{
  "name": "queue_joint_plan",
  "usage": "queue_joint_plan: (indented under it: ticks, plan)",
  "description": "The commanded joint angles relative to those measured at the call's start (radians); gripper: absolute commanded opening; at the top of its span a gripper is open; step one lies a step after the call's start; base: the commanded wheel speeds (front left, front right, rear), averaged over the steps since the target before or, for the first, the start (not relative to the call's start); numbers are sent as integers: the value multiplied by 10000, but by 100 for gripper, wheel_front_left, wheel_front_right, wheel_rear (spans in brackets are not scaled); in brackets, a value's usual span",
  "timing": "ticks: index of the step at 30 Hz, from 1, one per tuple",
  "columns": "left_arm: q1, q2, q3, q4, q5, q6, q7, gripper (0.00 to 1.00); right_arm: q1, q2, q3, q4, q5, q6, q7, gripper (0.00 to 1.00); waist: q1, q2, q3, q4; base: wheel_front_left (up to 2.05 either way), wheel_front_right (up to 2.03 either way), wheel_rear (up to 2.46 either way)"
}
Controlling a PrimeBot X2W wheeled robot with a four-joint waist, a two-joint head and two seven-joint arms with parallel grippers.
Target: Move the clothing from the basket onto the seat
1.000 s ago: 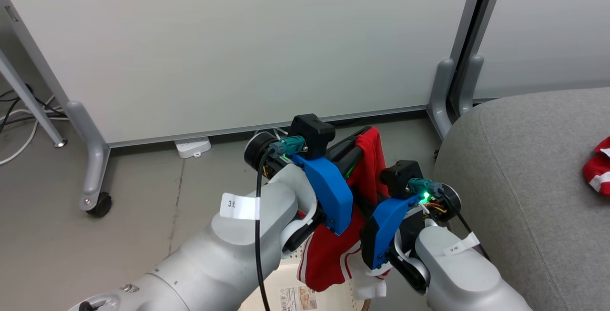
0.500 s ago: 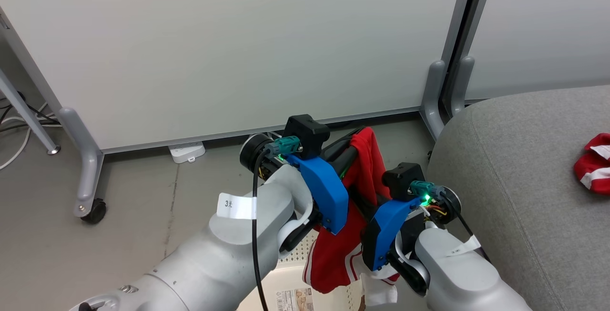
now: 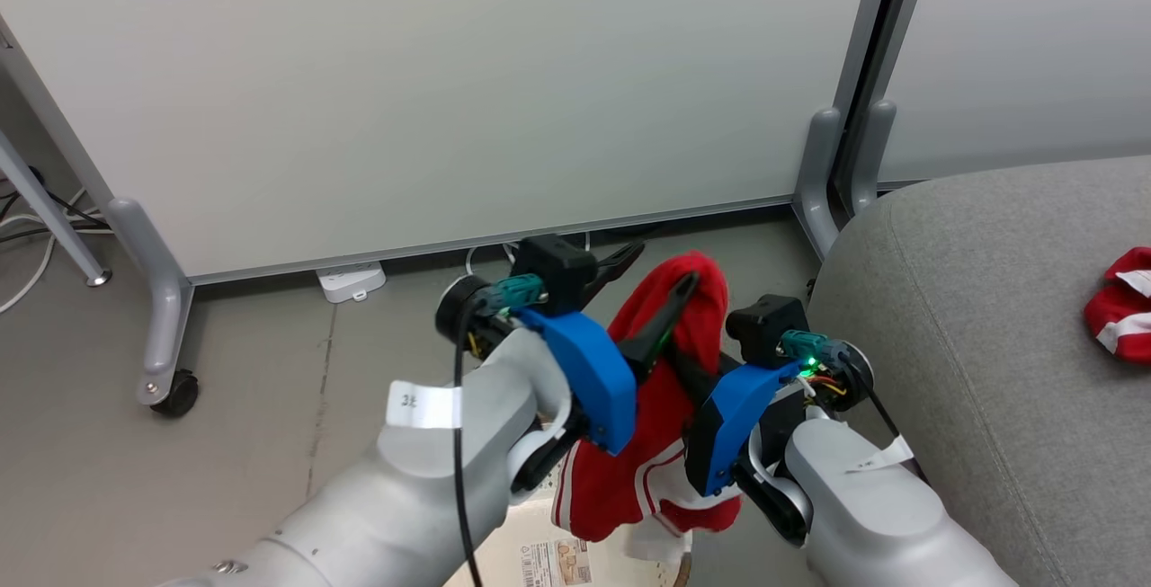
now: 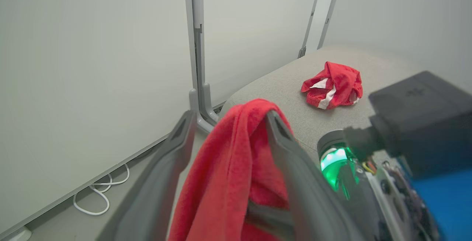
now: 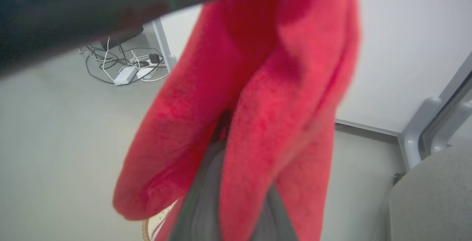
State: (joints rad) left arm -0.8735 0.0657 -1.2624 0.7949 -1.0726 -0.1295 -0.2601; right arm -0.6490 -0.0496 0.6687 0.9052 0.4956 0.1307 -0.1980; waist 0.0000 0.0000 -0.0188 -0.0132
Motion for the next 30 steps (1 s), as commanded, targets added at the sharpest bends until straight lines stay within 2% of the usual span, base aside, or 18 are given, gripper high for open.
queue_joint_plan:
  ticks: [1, 8, 15, 22, 30]
  plan:
    - [278, 210, 183, -60, 38, -17, -56, 100, -180, -15, -84, 48, 54, 3, -117, 0, 0, 0, 20, -15, 0, 0, 0]
    - [1584, 898, 1847, -1233, 1160, 57, -60, 100, -249, -15, -465, 221, -33, 1, -302, 0, 0, 0, 116, 1, 0, 0, 0]
    - [3606, 1414, 4050, -2908, 3282, 356, -61, 100, -284, -15, -935, 342, -281, 3, -432, 0, 0, 0, 217, 79, 0, 0, 0]
    - [5587, 1442, 5869, -4160, 5153, 299, -62, 100, -199, -15, -1258, 261, -492, 3, -494, 0, 0, 0, 279, 127, 0, 0, 0]
    - [6904, 1076, 7246, -4697, 6192, 97, -63, 100, -36, -15, -1502, 127, -622, 3, -488, 0, 0, 0, 334, 191, 0, 0, 0]
